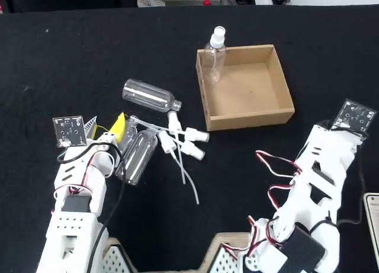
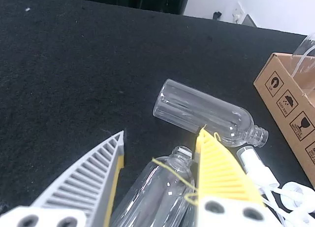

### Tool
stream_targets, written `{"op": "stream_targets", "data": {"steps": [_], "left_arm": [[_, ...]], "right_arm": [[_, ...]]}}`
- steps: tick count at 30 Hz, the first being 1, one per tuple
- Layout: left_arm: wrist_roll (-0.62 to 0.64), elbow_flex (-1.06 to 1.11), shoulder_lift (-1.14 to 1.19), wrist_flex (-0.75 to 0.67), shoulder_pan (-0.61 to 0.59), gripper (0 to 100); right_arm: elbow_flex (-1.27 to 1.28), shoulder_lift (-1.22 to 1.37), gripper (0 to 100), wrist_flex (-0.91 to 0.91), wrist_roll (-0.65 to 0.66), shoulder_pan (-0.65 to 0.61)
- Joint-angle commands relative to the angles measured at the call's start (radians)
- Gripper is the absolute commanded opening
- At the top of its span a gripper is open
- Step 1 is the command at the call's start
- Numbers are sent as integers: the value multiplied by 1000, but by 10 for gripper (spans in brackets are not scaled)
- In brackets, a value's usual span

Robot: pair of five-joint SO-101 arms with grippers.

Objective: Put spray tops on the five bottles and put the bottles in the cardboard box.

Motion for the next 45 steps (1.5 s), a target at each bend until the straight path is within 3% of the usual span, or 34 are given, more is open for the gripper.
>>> {"op": "stream_targets", "data": {"steps": [1,10,16,20,31,38,45], "left_arm": [[-8,-16,-14,-28,12,230],[-8,-16,-14,-28,12,230],[-8,-16,-14,-28,12,230],[-8,-16,-14,-28,12,230],[-8,-15,-14,-28,12,230],[-8,-13,-14,-28,12,230],[-8,-13,-14,-28,12,230]], "right_arm": [[7,5,273,6,-2,-15],[1,4,283,35,-2,-15],[-1,4,410,35,-2,-15],[10,-47,413,43,-2,-15],[-48,-538,413,598,-2,-11],[-36,-541,413,523,34,-6],[-125,-312,413,446,75,-8]]}}
